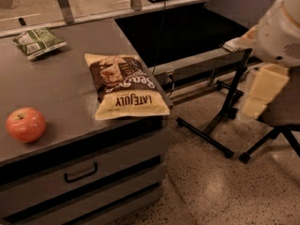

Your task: Move brown chip bag near green jalapeno chip bag

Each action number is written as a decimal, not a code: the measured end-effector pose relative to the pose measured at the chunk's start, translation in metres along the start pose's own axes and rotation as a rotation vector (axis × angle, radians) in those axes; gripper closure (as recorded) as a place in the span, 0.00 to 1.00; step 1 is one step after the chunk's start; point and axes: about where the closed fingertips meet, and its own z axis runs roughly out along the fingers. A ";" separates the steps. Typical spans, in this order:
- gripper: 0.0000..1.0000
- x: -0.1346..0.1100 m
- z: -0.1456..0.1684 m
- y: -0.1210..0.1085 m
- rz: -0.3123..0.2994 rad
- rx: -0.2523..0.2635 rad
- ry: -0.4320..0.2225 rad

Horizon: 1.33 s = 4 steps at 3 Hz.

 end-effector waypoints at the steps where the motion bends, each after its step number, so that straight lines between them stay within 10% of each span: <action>1: 0.00 -0.077 0.050 -0.018 -0.115 -0.046 -0.165; 2: 0.00 -0.153 0.093 -0.026 -0.205 -0.076 -0.291; 4: 0.08 -0.213 0.144 -0.016 -0.236 -0.110 -0.323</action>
Offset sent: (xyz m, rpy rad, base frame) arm 0.1005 0.2090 -0.0496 0.3061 -0.0525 0.3770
